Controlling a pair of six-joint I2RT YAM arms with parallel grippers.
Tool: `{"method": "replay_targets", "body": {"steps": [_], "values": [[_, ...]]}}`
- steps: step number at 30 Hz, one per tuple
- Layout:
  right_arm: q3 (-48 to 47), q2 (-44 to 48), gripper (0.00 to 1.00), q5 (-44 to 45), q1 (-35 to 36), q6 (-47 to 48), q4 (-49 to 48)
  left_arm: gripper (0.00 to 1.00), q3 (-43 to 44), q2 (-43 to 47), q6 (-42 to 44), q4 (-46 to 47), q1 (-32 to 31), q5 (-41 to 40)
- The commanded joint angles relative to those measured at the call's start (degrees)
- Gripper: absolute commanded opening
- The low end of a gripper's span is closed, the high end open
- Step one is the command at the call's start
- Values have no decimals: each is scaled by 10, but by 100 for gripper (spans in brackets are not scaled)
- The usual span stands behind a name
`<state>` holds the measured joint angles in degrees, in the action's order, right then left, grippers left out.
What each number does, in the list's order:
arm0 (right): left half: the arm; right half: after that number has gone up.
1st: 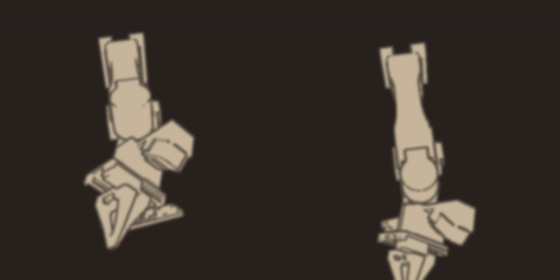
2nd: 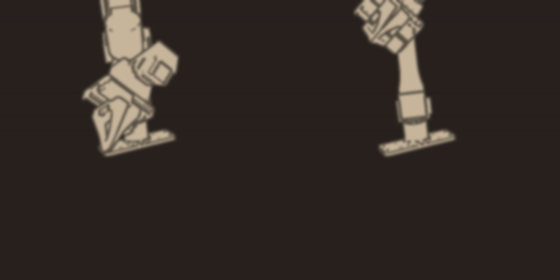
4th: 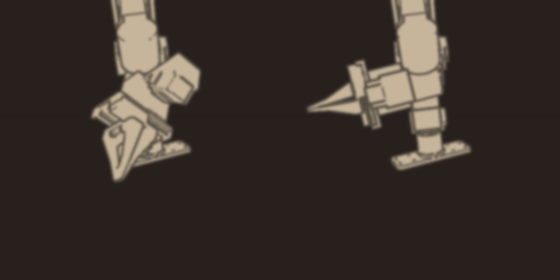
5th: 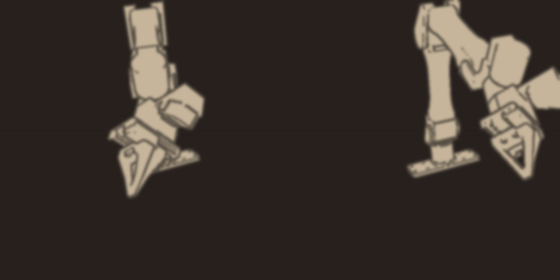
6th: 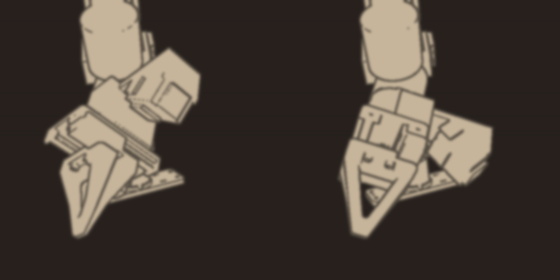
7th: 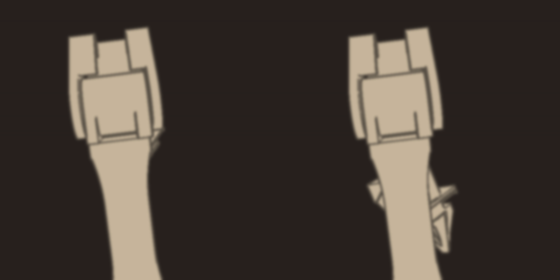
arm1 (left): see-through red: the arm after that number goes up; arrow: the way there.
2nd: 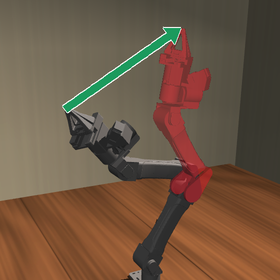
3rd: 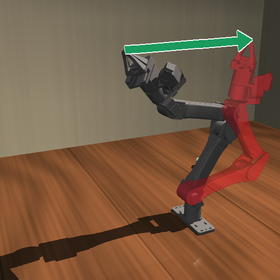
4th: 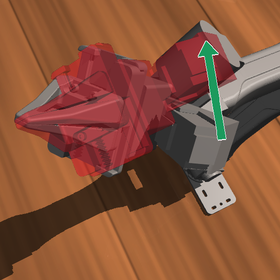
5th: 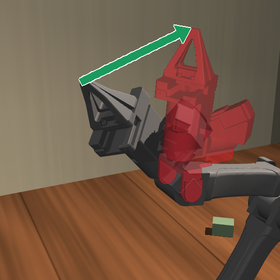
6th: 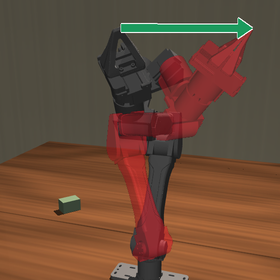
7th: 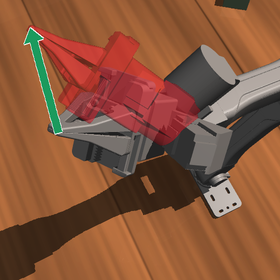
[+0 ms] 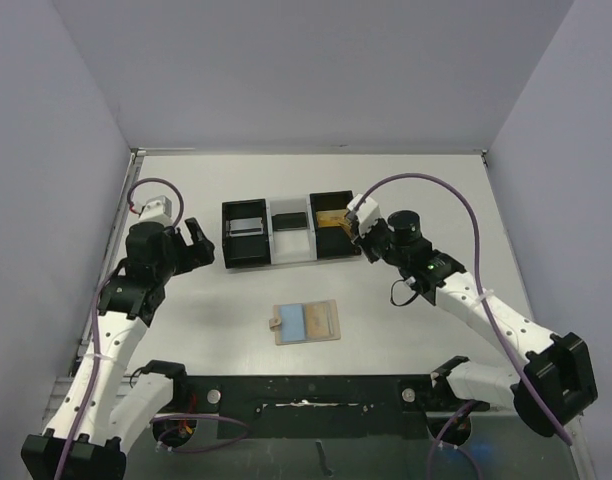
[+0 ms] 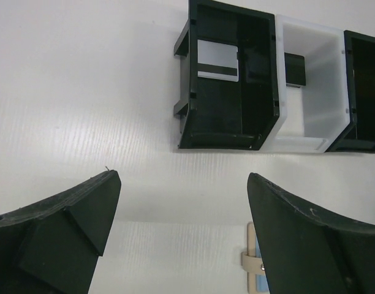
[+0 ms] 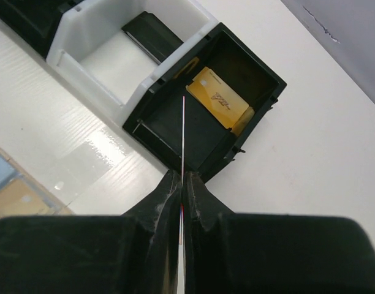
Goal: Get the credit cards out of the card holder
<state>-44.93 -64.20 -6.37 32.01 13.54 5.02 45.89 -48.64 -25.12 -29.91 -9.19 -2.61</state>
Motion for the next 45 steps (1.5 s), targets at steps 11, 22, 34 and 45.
{"method": "replay_targets", "body": {"steps": [11,22,34,45], "values": [[-134,-175,0,-33,-23,135,-28,84,-47,33,54,76,4,-23],[-220,-311,0,-23,-29,239,-39,84,-48,29,60,82,4,-5],[-287,-412,0,25,-37,311,-40,84,-50,28,65,85,5,4],[-318,-469,0,19,-40,368,-54,84,-51,25,68,86,5,12]]}}
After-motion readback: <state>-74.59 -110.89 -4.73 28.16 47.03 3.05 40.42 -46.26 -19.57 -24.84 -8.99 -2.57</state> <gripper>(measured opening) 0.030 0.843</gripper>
